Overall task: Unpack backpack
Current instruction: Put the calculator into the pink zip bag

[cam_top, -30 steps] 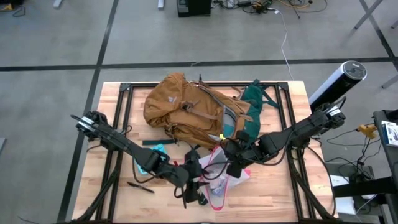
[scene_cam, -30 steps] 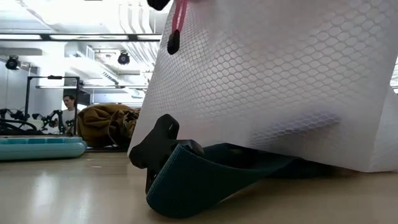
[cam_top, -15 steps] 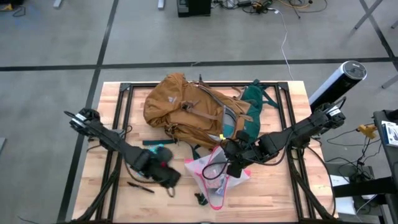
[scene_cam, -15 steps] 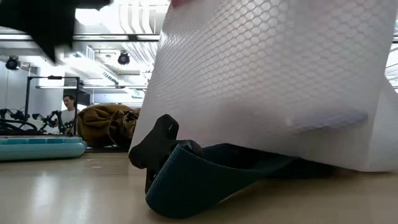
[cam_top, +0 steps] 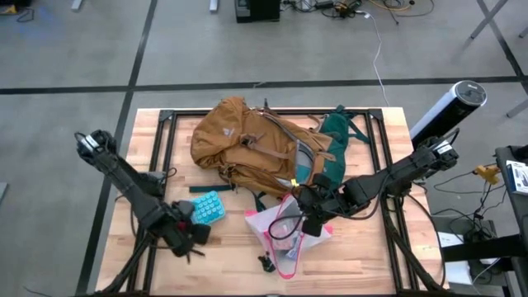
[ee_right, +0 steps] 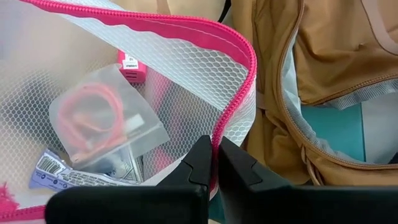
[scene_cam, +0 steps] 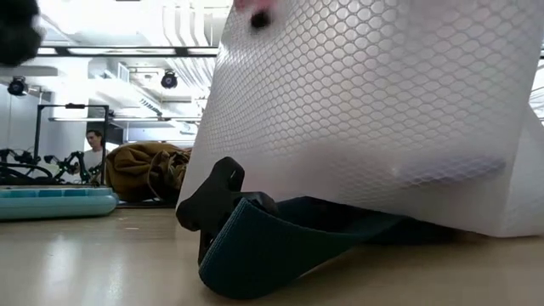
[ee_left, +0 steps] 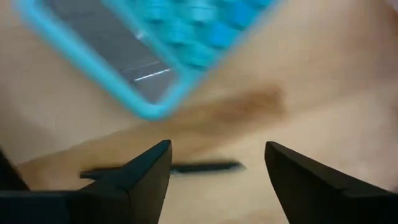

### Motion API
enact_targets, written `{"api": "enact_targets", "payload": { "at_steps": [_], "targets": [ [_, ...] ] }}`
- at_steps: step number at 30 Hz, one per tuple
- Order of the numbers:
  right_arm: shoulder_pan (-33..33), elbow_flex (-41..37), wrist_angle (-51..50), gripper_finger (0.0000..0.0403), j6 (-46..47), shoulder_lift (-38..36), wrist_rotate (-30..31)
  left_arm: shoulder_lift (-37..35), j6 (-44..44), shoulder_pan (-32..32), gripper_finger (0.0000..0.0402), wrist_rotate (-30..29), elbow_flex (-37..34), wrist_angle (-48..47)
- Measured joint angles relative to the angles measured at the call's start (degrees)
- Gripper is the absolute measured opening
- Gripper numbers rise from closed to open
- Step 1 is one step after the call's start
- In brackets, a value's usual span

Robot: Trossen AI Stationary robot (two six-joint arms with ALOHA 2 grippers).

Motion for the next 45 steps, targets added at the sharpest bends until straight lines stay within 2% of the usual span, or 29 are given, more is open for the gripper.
{"api": "enact_targets", "payload": {
  "at_steps": [2, 8, 13, 22, 28, 32, 35, 39, 45],
  "targets": [
    [0.02, -0.01, 0.02, 0.0, 0.0, 0.02, -0.18, -2.19, -4.42, -1.79, 0.0259, -0.89, -3.54, 1.75],
    [0.17, -0.12, 0.09, 0.0, 0.33, 0.02, -0.87, -4.4, -4.71, -0.64, 0.0264, -5.1, -10.98, 8.6],
    [0.38, -0.35, 0.16, 0.0, 0.79, 0.02, -1.6, -4.44, -4.75, -0.33, 0.0261, -2.15, -13.07, 8.91],
    [0.35, -1.54, 0.85, 0.0, 2.1, 0.02, -1.76, -5.58, -3.95, -0.86, 0.0259, 2.37, -9.72, 5.98],
    [0.37, -3.64, 2.84, 0.0, 3.66, 0.02, -1.82, -5.58, -5.06, -0.98, 0.026, 6.87, -11.49, 5.1],
    [0.39, -4.03, 3.29, 0.0, 3.96, 0.02, -1.97, -5.42, -5.21, -0.71, 0.0258, 4.78, -13.98, 6.34],
    [0.39, -3.36, 3.0, 0.0, 3.77, 0.02, -2.0, -5.45, -5.49, -0.08, 0.0259, 4.45, -16.97, 12.55],
    [0.39, -1.72, 2.97, 0.0, 2.11, 0.02, -2.0, -5.64, -4.34, 0.12, 0.0258, -1.46, -21.11, 22.94],
    [0.24, -0.11, 3.21, 0.0, 0.21, -0.07, -1.98, -5.51, -4.23, 0.16, 0.0256, -7.72, -21.09, 25.01]
  ]
}}
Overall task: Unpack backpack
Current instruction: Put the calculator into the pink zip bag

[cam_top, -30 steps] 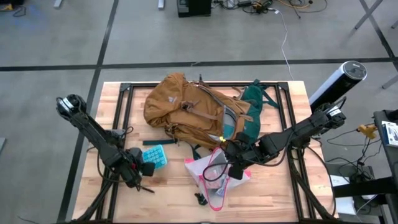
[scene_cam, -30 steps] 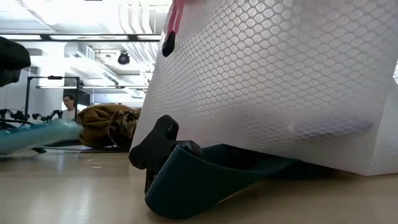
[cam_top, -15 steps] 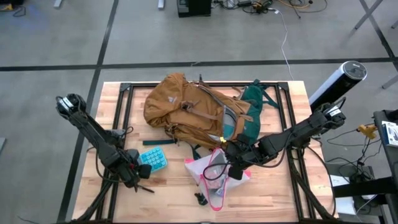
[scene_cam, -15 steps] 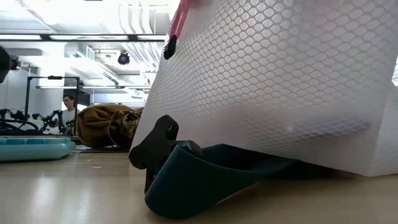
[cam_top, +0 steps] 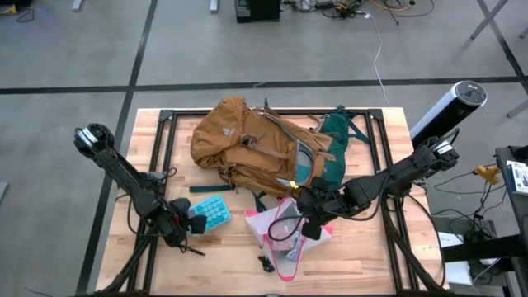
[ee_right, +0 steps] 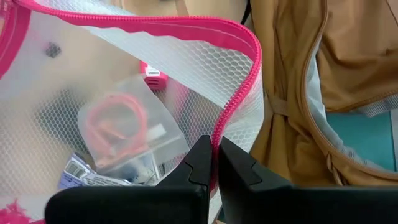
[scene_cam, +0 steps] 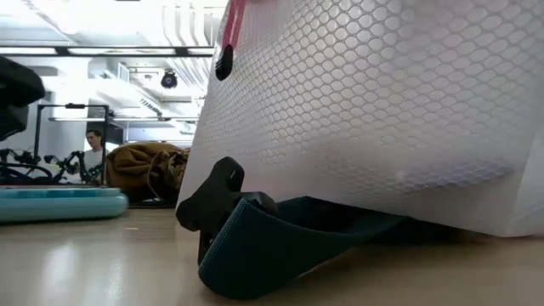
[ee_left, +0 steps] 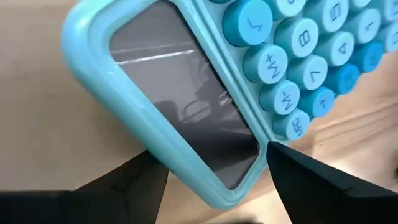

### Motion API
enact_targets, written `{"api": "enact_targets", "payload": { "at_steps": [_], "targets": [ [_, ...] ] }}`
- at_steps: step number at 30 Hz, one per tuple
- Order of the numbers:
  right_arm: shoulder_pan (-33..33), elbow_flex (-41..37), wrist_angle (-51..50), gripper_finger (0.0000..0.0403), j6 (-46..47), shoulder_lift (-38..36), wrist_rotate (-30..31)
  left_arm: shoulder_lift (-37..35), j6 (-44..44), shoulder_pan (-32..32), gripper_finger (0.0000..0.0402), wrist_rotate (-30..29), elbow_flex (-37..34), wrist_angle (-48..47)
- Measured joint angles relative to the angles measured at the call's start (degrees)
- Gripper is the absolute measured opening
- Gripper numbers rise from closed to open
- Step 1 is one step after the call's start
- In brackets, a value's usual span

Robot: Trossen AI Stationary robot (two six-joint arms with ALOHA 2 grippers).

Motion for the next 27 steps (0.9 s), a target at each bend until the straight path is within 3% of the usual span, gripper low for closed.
{"api": "enact_targets", "payload": {
  "at_steps": [9, 19, 27],
  "targets": [
    [-0.37, 0.1, -0.04, 0.0, -0.03, 0.0, 0.02, 1.68, 1.79, 0.93, 0.0233, -22.35, -0.02, 3.98],
    [-0.73, 0.1, 0.09, 0.0, 0.17, -0.04, 0.0, 10.58, 2.74, 4.94, 0.0202, -25.25, 0.04, 14.02],
    [-1.03, 0.1, 0.23, 0.0, 0.18, -0.04, -0.02, 18.12, 12.67, 8.85, 0.0175, -28.79, 0.62, 27.74]
  ]
}}
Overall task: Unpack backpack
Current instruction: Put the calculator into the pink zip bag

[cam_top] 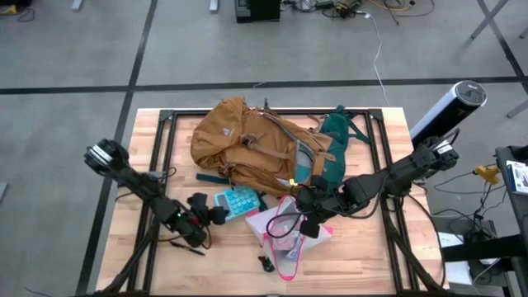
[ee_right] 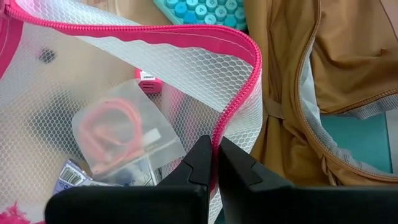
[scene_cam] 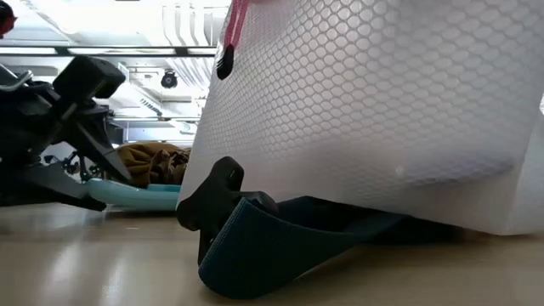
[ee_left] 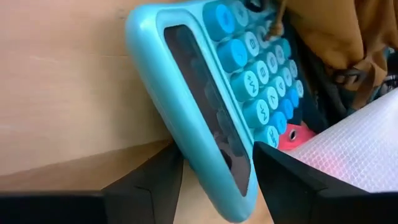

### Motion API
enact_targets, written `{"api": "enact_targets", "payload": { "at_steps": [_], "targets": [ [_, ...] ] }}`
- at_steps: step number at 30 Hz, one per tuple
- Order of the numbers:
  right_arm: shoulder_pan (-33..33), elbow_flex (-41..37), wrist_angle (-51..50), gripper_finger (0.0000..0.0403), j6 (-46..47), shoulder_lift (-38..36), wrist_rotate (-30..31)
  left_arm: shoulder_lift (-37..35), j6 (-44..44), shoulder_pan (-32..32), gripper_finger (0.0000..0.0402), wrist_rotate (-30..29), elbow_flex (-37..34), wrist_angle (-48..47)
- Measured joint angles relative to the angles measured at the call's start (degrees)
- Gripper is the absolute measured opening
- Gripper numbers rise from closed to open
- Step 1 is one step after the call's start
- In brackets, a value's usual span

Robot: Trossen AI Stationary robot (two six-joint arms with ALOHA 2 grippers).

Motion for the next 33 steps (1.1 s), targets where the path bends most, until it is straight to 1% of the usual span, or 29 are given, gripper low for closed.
{"api": "enact_targets", "payload": {
  "at_steps": [2, 5, 7, 10, 15, 18, 23, 26, 28, 30, 33],
  "targets": [
    [0.0, 0.0, -0.01, 0.0, 0.04, 0.0, -0.02, 0.56, 1.48, 0.47, 0.0163, -1.37, 1.04, 0.44],
    [-0.09, 0.02, 0.1, 0.0, 0.04, 0.0, -0.31, 0.37, 4.74, 1.0, 0.0133, -5.95, 2.03, 1.32],
    [-0.09, 0.02, 0.0, 0.0, 0.08, 0.0, -0.37, 0.11, 6.66, 1.06, 0.0104, -7.85, 2.56, 1.24],
    [-0.11, 0.02, 0.02, 0.0, 0.19, 0.0, -0.37, -0.34, 8.95, 1.24, 0.0052, -8.13, 3.19, 1.34],
    [-0.11, 0.02, -0.03, 0.0, 0.55, 0.0, -0.85, -3.15, 13.12, 1.06, 0.005, -7.27, 3.17, 0.19],
    [-0.1, 0.02, -0.02, 0.0, 0.63, 0.0, -0.87, -6.95, 19.14, 0.9, 0.005, -6.05, 4.09, -0.01],
    [-0.11, 0.02, -0.05, 0.0, 0.66, 0.0, -1.03, -15.4, 35.33, -0.07, 0.005, -4.98, 8.27, -0.47],
    [-0.13, 0.02, -0.2, 0.0, 0.63, 0.0, -0.97, -18.81, 50.32, -0.25, 0.005, -5.09, 12.9, -0.62],
    [-0.22, 0.02, -0.18, 0.0, 0.59, 0.0, -0.83, -19.03, 61.42, -0.3, 0.005, -5.11, 16.97, -0.43],
    [-0.51, 0.02, -0.23, 0.0, 0.55, 0.0, -0.83, -17.77, 72.67, -0.47, 0.005, -3.91, 20.89, 0.05],
    [-0.73, 0.02, -0.22, 0.0, 0.55, 0.0, -0.81, -13.19, 84.46, -0.42, 0.005, -1.09, 26.77, 0.86]
  ]
}}
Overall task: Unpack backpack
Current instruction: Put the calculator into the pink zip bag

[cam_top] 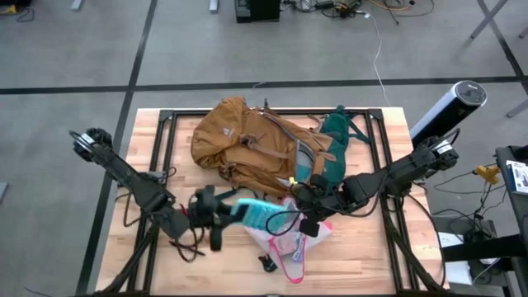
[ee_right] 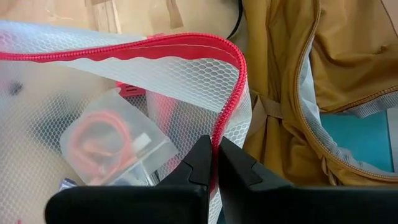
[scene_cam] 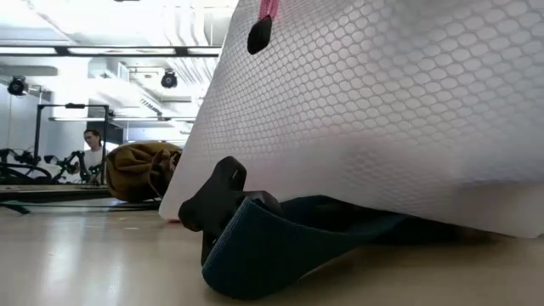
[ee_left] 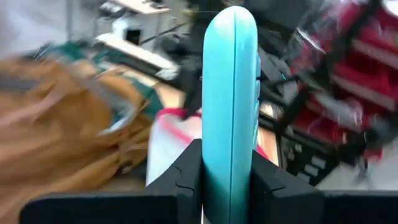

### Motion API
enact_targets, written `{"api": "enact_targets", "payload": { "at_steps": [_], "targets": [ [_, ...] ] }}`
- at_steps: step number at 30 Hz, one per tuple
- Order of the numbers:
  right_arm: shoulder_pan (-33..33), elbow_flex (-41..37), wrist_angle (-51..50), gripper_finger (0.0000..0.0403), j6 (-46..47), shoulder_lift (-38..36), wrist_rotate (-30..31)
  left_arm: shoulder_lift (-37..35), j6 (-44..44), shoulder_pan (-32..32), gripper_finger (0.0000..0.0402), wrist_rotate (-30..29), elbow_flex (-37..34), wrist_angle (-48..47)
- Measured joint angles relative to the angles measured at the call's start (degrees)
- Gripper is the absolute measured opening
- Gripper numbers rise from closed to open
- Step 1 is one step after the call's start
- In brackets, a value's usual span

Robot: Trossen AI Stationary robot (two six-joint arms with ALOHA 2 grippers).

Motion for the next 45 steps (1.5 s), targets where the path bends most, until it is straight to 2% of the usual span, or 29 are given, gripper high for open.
{"api": "enact_targets", "payload": {
  "at_steps": [4, 8, 20, 23, 27, 30, 33, 37, 39, 45],
  "targets": [
    [-0.23, 0.0, -0.03, 0.0, -0.38, 0.0, -0.01, 7.9, 7.62, 0.09, 0.005, 3.12, 6.17, -1.43],
    [-1.05, 0.0, -0.14, 0.0, -0.75, 0.0, -0.8, 13.75, 9.31, 0.09, 0.005, 3.81, 12.27, -6.93],
    [-1.52, 4.02, -0.52, 0.0, -2.33, 0.0, -4.94, 23.34, 22.66, 0.3, 0.005, 0.51, 31.92, -23.99],
    [-1.52, 5.31, -0.73, 0.0, -2.51, 0.0, -4.96, 25.31, 22.5, 0.82, 0.005, 4.08, 34.84, -30.79],
    [-1.52, 6.03, -0.66, 0.0, -2.64, 0.0, -5.05, 27.82, 17.84, 2.09, 0.005, 8.24, 37.23, -39.11],
    [-1.59, 6.03, -0.68, 0.0, -2.56, 0.13, -5.09, 28.13, 14.3, 3.23, 0.005, 11.56, 37.45, -40.16],
    [-1.64, 6.03, -0.64, 0.0, -2.47, 0.66, -5.09, 28.13, 11.75, 4.51, 0.005, 17.3, 37.51, -39.99],
    [-2.01, 6.03, -0.38, 0.0, -2.47, 1.5, -5.15, 28.77, 10.94, 6.57, 0.0052, 21.98, 37.51, -38.8],
    [-2.05, 6.03, -0.19, 0.0, -2.47, 1.74, -5.35, 29.5, 10.91, 7.65, 0.0081, 21.8, 37.5, -39.56],
    [-2.16, 6.03, -0.1, 0.0, -2.0, 2.03, -6.03, 29.84, 8.1, 10.51, 0.0246, 19.34, 37.48, -45.37]
  ]
}}
